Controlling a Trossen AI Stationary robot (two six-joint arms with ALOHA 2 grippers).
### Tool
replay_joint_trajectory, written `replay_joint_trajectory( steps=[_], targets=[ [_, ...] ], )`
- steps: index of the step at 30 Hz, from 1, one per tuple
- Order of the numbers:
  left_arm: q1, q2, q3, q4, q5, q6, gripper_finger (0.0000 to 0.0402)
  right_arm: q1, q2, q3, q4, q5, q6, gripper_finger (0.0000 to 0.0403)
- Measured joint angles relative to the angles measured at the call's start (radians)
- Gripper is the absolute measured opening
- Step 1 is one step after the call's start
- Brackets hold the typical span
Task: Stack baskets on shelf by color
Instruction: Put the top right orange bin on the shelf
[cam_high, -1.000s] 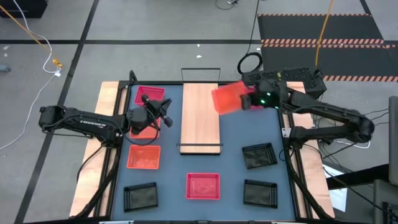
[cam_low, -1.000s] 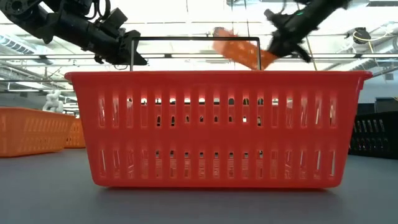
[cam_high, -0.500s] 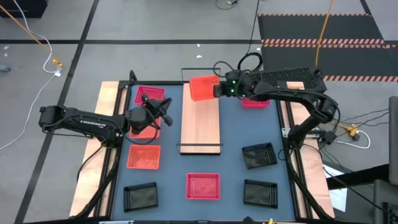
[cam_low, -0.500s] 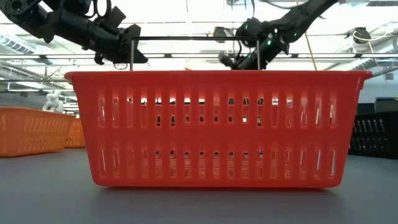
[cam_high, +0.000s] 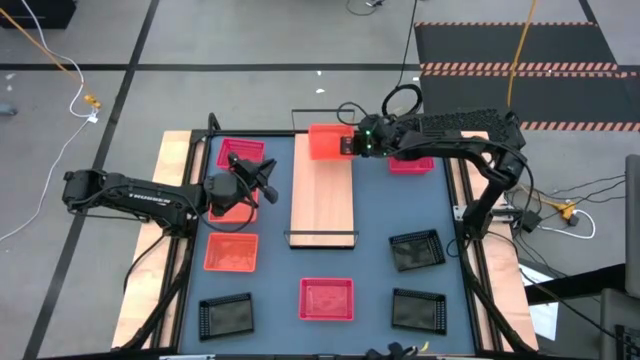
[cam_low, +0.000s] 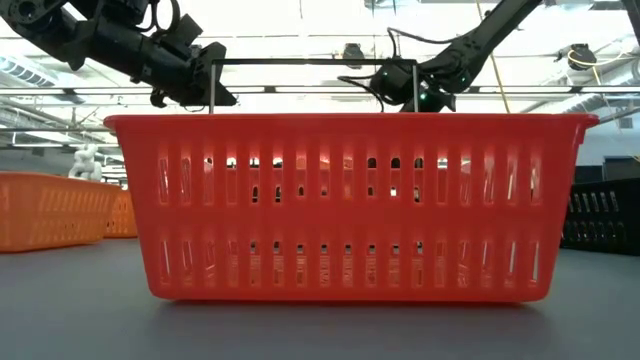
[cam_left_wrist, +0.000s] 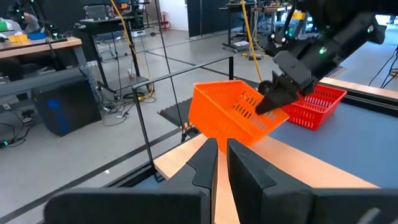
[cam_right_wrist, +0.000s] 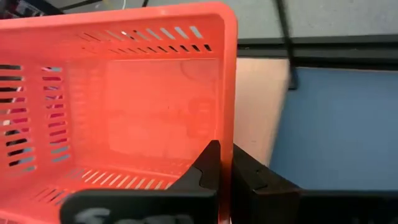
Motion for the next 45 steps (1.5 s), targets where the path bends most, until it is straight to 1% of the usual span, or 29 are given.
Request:
replay_joint_trajectory(
  steps=[9, 14, 25, 28, 30, 33, 36, 38, 40, 42, 43, 45],
  targets=[
    [0.0, 0.0, 0.0, 0.001, 0.0, 0.0, 0.0037, -0.001, 0.013, 0.0, 0.012, 0.002, 0.007, 0.0019],
    [0.0, 0.0, 0.0, 0.001, 0.0, 0.0, 0.0037, 0.0, 0.013, 0.0, 0.026, 0.002, 0.0, 0.0036],
    [0.0, 0.0, 0.0, 0.0, 0.0, 0.004, 0.0037, 0.001, 0.013, 0.0, 0.067, 0.008, 0.023, 0.0114],
    [0.0, 0.0, 0.0, -0.001, 0.0, 0.004, 0.0037, 0.001, -0.01, -0.002, 0.064, 0.001, -0.026, 0.0131],
    [0.0, 0.0, 0.0, -0.005, 0.0, 0.006, 0.0037, 0.001, -0.048, -0.002, 0.047, 0.001, -0.072, 0.0138],
    [0.0, 0.0, 0.0, -0.01, 0.0, 0.02, 0.0037, 0.007, -0.125, -0.002, 0.028, -0.026, -0.188, 0.0141],
    [0.0, 0.0, 0.0, -0.01, 0.0, 0.033, 0.0037, 0.018, -0.206, -0.002, 0.043, -0.11, -0.366, 0.0141],
    [0.0, 0.0, 0.0, -0.011, -0.001, 0.034, 0.0037, 0.029, -0.25, -0.001, 0.061, -0.164, -0.554, 0.0141],
    [0.0, 0.0, 0.0, -0.009, -0.001, 0.042, 0.0037, 0.043, -0.279, 0.0, 0.042, -0.207, -0.817, 0.0141],
    [0.0, 0.0, 0.0, 0.0, -0.001, 0.054, 0.0037, 0.056, -0.287, 0.0, -0.011, -0.203, -1.042, 0.0141],
    [0.0, 0.0, 0.0, 0.006, -0.001, 0.054, 0.0037, 0.058, -0.284, 0.0, -0.033, -0.197, -1.126, 0.0141],
    [0.0, 0.0, 0.0, 0.025, -0.001, 0.06, 0.0037, 0.058, -0.257, 0.0, -0.047, -0.184, -1.235, 0.0141]
  ],
)
